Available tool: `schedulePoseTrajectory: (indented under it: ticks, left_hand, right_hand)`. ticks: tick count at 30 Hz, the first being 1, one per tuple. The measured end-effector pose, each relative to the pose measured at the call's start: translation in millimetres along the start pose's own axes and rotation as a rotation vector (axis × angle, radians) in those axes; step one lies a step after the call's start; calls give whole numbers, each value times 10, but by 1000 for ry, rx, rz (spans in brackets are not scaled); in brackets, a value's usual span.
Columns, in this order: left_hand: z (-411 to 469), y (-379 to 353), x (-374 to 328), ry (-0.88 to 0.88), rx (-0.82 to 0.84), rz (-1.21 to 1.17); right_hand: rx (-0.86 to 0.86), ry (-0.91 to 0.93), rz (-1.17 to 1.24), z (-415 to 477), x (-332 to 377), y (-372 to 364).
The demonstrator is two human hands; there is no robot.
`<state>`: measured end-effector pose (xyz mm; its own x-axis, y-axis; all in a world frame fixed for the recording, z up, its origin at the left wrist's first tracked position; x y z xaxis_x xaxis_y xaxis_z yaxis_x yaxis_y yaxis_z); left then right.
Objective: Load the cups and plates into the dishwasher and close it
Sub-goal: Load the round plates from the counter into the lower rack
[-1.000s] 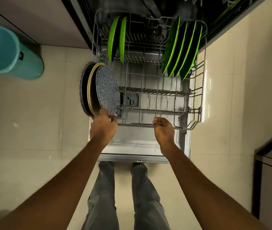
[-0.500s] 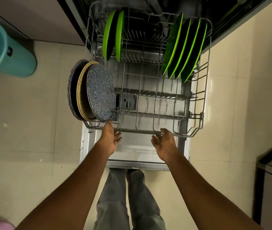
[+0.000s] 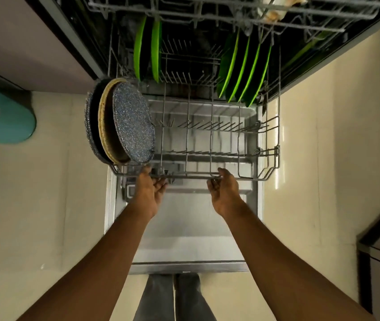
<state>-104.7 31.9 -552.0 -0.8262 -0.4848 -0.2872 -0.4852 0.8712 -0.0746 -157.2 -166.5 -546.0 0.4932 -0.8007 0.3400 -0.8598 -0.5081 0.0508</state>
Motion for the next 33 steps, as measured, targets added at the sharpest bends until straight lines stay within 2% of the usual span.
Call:
schedulePoseTrajectory:
  ticks: [10,16,22,28,33]
  left_hand:
    - [398,-859,-904,-97,130,20]
    - [490,-1349,-1254,-150,197,-17]
    - [550,-1708,-1505,-206,333,-31]
    - [674,-1883,-1711,-248,311,6]
    - [732,-1824,-1726,-268,287,137]
  right_hand:
    - [116,188,-44,284,884,-932]
    - [154,267,-66,444,1307,-1352]
    - [248,339,-74,564,1635,-1718]
    - [227,286,61,696,1797,-1878]
    - [244,317,19,671,1753,-1807]
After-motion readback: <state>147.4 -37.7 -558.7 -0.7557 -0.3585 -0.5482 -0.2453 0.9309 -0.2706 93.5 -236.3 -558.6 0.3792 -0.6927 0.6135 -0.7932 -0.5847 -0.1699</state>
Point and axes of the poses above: each hand's wrist, its own z-axis towards the middle knuckle, its own y-axis out of the back of the hand, x = y × z, the point moved 8 cm from there along z, towards the middle knuckle, and after that the axes turned 2 degrees about -z, right-handed, at the moved point
